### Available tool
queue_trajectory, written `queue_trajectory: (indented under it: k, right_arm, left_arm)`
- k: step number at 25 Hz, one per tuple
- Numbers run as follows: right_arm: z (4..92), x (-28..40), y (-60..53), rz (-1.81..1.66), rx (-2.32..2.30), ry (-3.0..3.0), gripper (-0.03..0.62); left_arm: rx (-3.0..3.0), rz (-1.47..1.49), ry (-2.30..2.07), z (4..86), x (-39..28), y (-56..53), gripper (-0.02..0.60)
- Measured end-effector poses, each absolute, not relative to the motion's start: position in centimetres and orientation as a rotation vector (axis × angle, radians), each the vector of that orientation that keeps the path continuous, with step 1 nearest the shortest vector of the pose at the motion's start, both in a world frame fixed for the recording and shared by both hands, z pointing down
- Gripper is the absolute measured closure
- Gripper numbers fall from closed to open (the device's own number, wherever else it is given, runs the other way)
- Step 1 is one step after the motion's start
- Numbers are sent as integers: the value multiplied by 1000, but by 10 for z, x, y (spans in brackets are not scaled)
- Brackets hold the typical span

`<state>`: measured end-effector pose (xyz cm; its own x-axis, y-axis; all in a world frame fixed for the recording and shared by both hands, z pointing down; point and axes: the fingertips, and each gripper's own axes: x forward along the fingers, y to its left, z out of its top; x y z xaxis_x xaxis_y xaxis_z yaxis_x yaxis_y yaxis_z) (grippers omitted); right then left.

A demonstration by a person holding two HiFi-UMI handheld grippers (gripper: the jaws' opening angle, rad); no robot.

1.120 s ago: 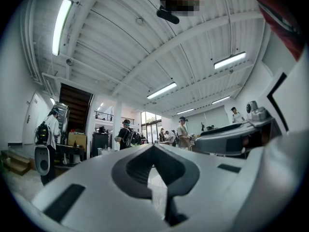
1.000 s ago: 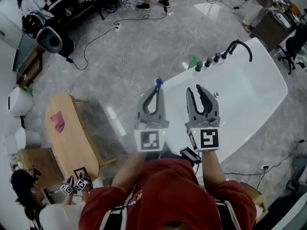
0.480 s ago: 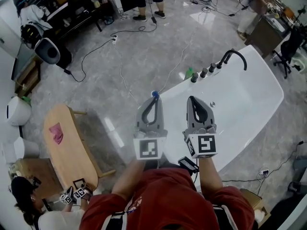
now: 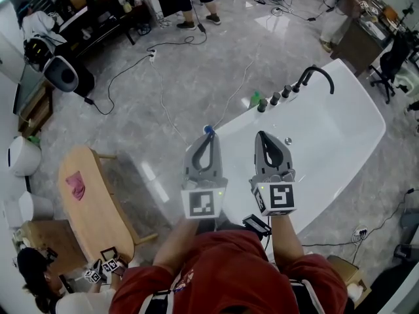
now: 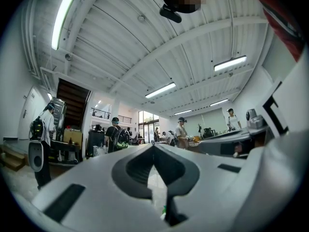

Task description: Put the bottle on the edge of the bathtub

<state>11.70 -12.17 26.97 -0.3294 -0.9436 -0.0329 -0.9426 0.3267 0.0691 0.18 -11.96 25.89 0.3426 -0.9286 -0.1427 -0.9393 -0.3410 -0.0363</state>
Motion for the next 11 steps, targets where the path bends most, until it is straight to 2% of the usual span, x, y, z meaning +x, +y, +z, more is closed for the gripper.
queue_trajectory:
  k: [11]
  right_arm:
    - [276, 121, -124, -111, 1822, -2521, 582]
  left_arm:
    - [-2496, 148, 1722, 262, 5, -122, 566]
